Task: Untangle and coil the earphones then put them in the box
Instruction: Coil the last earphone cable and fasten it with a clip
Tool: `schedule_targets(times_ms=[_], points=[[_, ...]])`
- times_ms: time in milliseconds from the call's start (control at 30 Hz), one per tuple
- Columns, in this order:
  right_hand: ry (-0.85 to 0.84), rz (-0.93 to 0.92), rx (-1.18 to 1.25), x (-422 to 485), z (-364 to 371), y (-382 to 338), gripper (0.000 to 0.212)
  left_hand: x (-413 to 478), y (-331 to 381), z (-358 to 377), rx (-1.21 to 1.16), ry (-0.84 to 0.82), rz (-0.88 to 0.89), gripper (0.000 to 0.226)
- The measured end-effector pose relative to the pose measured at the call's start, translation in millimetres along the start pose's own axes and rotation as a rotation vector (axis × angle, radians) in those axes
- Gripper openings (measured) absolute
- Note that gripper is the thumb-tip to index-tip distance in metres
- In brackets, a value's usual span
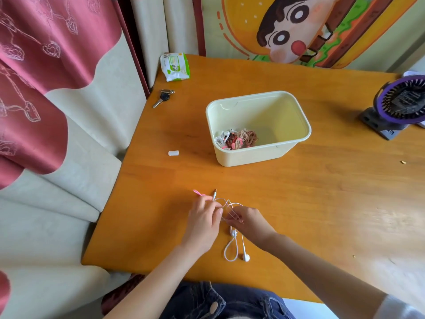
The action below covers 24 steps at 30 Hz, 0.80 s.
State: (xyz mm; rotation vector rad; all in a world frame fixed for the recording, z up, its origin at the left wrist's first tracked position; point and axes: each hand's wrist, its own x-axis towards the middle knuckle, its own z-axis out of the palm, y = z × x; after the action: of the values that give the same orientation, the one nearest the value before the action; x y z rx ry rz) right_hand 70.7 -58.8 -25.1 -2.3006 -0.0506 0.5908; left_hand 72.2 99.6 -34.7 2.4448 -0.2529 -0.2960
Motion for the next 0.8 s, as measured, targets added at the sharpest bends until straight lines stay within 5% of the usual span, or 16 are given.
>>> schedule_targets(times_ms=[133,300,667,800], points=[[0.028,0.008,0.095,-7,2,-9,0.018,-2,12,1,-0.318,-0.096,-0.094,0.012],[0.074,0.056,0.341,-12,-12,-14,0.02,5,6,-16,-0.423,0.081,-0.258,0.013],[0.382,0.296,0.27,0,-52,30,0.026,-15,-49,-50,-0.002,0.115,-0.274,0.01],[0.324,0.365,0.225,1,-54,38,0.024,-20,-56,-52,0.282,0.04,-0.298,0.01]])
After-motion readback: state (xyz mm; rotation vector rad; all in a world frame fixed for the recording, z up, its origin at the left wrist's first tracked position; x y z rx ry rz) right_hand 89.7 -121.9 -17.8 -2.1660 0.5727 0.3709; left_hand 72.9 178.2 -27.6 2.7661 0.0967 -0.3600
